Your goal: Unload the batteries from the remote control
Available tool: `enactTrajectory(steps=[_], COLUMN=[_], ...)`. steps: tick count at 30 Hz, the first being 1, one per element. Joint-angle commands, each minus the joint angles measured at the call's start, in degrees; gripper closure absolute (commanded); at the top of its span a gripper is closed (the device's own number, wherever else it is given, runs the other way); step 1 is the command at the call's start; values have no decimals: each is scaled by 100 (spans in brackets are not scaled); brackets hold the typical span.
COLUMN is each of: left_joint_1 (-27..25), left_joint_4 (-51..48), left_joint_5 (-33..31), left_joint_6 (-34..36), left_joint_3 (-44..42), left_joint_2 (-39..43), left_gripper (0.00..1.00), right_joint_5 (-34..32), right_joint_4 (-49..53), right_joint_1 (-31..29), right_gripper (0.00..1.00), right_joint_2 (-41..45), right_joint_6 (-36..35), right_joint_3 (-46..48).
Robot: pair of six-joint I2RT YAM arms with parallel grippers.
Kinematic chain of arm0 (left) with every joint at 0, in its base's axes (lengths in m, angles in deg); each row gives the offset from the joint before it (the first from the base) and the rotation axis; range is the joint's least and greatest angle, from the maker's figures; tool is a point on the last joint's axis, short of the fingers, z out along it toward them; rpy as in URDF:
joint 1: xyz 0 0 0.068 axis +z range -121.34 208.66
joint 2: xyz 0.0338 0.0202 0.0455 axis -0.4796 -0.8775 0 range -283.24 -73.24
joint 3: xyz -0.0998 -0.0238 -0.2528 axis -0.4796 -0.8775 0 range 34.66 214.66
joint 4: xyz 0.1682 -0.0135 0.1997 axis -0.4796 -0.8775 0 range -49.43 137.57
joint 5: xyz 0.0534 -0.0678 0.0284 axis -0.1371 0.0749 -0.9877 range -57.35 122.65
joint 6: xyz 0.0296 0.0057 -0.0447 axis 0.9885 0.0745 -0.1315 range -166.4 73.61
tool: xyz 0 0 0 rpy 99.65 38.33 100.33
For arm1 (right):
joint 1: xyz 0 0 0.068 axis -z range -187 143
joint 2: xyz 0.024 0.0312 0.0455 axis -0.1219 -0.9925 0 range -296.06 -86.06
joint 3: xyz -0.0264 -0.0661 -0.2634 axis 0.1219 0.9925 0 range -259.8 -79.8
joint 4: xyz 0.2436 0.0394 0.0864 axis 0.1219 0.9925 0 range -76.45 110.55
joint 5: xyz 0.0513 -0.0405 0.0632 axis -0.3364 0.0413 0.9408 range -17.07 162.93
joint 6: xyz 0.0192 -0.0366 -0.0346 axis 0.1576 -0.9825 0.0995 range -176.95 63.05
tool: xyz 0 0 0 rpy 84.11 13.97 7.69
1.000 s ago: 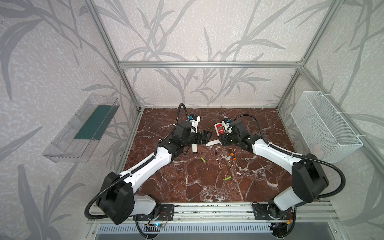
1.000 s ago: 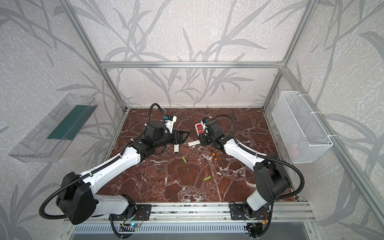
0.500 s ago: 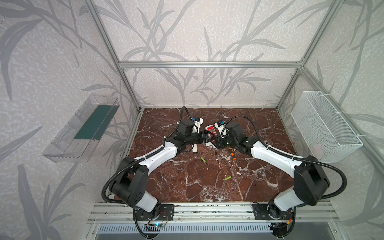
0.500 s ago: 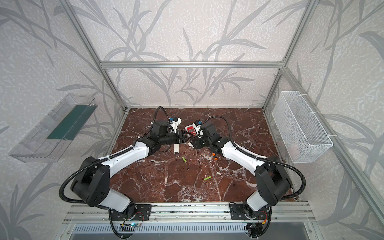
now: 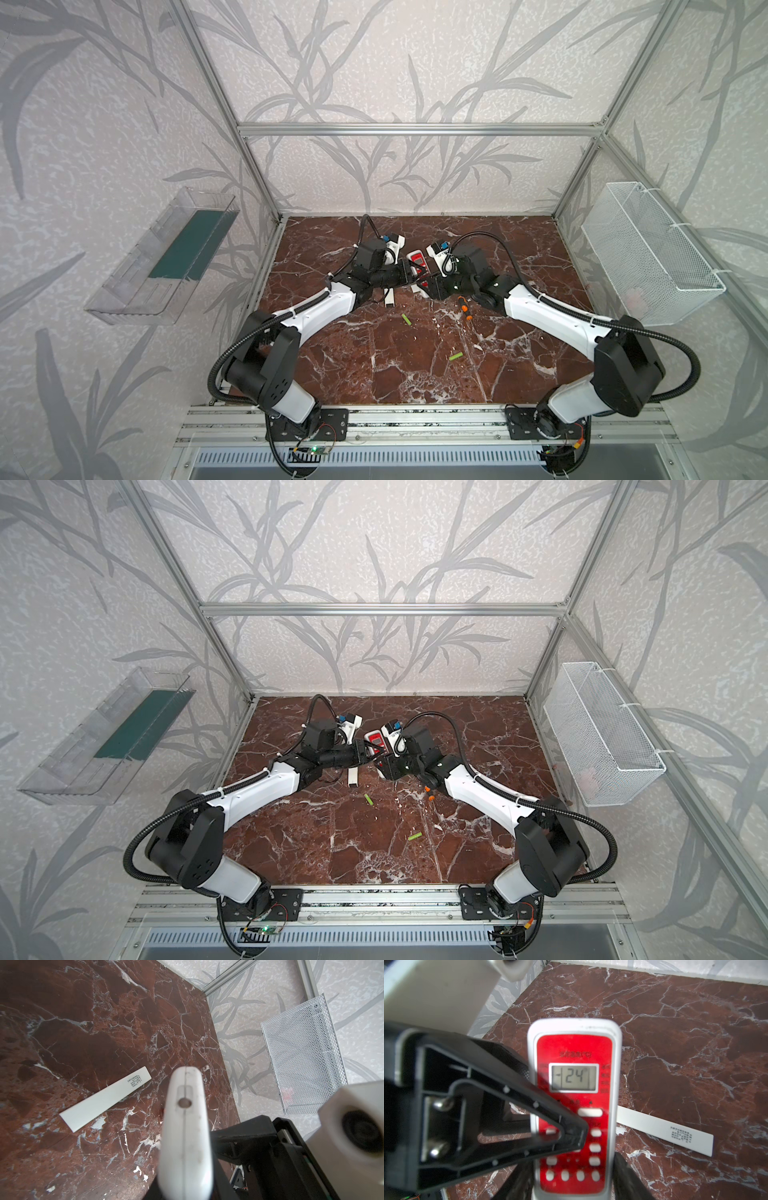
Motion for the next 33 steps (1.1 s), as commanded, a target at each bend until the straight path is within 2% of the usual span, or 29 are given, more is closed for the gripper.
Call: enactTrajectory(steps=[1,4,9,14,22,26,29,33], left_joint_1=[23,100,208,245,245,245,245,248], left_joint_4=[-49,-95,-652,-1200,-1882,-1923,-1950,-1952], left_joint_5=[-6,-198,-588,-1064,-1468,-1508,-1493,-1431], left_joint_6=[-181,-381,-557,-741,-1230,-1502,-1640,-1859], left_joint_3=[203,122,98,123,245,173,147,103], left_joint_2=[59,213,506,845,1165,1272,1306,1328], left_gripper=[81,82,82,86,93,93,93,93], right_joint_5=[-27,-712,-2210,-3160,-3488,-3977,-4091,-4094], right_joint_4=[-175,-396,-1036,-1508,-2038,-2143,-2305,-2496], right_joint_1=[-119,-295,-933,-1612,-2023,-2056,-2056,-2257], right_gripper=[58,45,42,39,35,33,34,39], right_joint_2=[350,705,1234,1126,521,71,-127,-252], right_joint_6=[-145,-399,-1257,-2107,-2750,-3048,-3290,-3496], right_joint_3=[42,332,991,1247,1149,861,750,694])
